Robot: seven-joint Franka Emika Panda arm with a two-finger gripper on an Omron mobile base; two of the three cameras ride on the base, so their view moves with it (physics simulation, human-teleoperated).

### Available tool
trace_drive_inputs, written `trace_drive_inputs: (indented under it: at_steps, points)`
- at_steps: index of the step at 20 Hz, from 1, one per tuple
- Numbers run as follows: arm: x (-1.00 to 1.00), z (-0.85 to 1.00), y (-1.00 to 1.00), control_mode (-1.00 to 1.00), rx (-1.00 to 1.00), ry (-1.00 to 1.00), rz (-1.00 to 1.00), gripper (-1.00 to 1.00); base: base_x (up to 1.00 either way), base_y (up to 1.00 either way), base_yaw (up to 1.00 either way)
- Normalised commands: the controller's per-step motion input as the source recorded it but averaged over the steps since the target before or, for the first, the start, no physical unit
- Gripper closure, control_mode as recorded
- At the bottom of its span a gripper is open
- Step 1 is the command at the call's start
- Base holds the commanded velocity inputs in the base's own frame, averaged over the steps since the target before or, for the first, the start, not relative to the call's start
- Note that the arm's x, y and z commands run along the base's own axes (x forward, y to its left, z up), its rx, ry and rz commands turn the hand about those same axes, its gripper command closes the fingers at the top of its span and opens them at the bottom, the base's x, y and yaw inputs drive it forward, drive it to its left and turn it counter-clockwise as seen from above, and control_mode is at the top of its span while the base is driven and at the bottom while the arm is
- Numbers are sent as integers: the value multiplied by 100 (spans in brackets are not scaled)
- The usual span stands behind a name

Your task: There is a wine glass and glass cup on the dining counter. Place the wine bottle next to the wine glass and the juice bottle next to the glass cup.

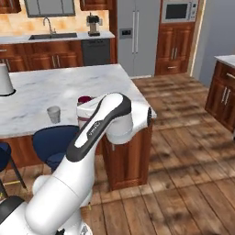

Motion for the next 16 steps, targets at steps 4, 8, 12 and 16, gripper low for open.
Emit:
trace_drive_inputs:
  at_steps: [4,8,12,16]
  points:
    - [0,0,0,100,0,0,0,100,1,1,49]
    - [0,0,0,100,0,0,0,100,10,4,40]
    - [0,0,0,100,0,0,0,100,27,-5,32]
    - [0,0,0,100,0,0,0,100,43,-8,25]
